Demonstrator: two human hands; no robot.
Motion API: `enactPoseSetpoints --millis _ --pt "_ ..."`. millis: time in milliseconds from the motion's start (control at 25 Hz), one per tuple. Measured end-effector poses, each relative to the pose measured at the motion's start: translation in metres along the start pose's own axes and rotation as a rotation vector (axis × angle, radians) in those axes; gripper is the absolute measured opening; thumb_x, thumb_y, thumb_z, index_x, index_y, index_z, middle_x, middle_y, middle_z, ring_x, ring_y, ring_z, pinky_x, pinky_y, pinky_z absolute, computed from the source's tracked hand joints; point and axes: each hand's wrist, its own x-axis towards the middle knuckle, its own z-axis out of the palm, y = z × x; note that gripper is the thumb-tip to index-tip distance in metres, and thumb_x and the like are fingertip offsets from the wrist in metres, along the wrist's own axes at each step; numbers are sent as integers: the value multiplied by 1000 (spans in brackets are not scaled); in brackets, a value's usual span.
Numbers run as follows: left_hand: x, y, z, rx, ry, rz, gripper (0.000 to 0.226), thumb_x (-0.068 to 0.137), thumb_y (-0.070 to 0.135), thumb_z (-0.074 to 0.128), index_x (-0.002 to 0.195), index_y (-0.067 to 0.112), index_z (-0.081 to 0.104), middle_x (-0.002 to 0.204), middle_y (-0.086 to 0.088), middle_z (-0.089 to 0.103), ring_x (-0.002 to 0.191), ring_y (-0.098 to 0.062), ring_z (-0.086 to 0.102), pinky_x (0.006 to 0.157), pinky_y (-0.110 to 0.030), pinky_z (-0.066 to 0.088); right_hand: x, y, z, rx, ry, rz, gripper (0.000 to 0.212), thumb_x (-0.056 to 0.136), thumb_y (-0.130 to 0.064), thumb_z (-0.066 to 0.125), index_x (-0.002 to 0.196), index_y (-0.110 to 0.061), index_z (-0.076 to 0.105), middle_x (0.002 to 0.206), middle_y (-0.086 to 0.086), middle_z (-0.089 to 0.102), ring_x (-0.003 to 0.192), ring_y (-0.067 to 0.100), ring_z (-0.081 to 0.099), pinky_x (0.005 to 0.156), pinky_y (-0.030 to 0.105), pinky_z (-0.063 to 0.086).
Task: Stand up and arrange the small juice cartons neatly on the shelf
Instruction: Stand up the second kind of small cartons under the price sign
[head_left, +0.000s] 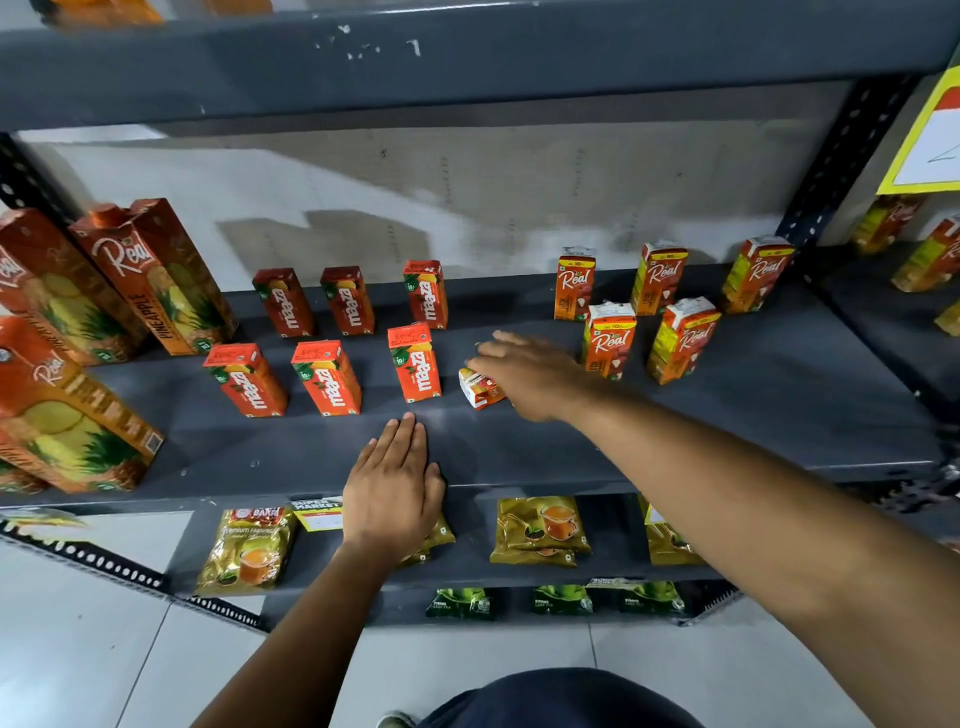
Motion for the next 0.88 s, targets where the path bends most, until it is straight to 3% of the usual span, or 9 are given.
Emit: enactPoseSetpoints --millis 80,200,360,480,600,720,880 --pt "0 0 0 -15 11 9 66 91 41 19 141 3 40 150 -15 39 140 -29 32 115 -43 27 12 -4 5 -80 -9 -27 78 75 -5 75 143 -15 37 145 12 47 136 35 37 108 49 32" --pt "0 -3 1 -21 9 18 68 90 42 16 143 5 37 152 -13 35 142 -27 29 116 -42 24 11 -6 7 -18 141 24 76 71 -10 78 137 -14 41 128 12 56 115 33 53 89 43 45" --pt "1 -3 2 -22 3 18 69 89 42 16 143 5 37 153 -11 34 143 -25 26 117 -41 22 -34 -11 5 544 482 263 61 75 -21 76 128 -18 48 119 4 53 107 19 52 80 21 40" --pt "3 -1 -1 -82 24 -3 65 89 39 23 142 4 38 152 -12 35 143 -26 27 117 -41 23 -92 -4 5 905 652 407 52 67 -33 81 112 -26 58 108 -6 59 96 4 56 75 10 40" --pt "7 24 -7 -148 56 66 67 88 40 22 140 2 41 149 -16 39 141 -31 30 115 -44 25 -151 28 9 1128 723 583 53 59 -35 85 107 -28 64 104 -3 69 92 6 66 76 19 51" --pt "19 76 1 -162 47 211 66 90 41 22 141 2 37 152 -14 35 143 -29 23 118 -43 18 -178 81 11 1055 889 795 59 58 -29 85 112 -21 62 106 4 70 93 14 68 81 32 55" --pt "44 134 21 -115 -15 199 61 97 41 26 148 6 21 159 -9 18 147 -23 5 120 -38 3 -171 158 8 951 1037 991 54 67 -13 82 116 -16 58 114 14 64 100 24 65 90 47 52"
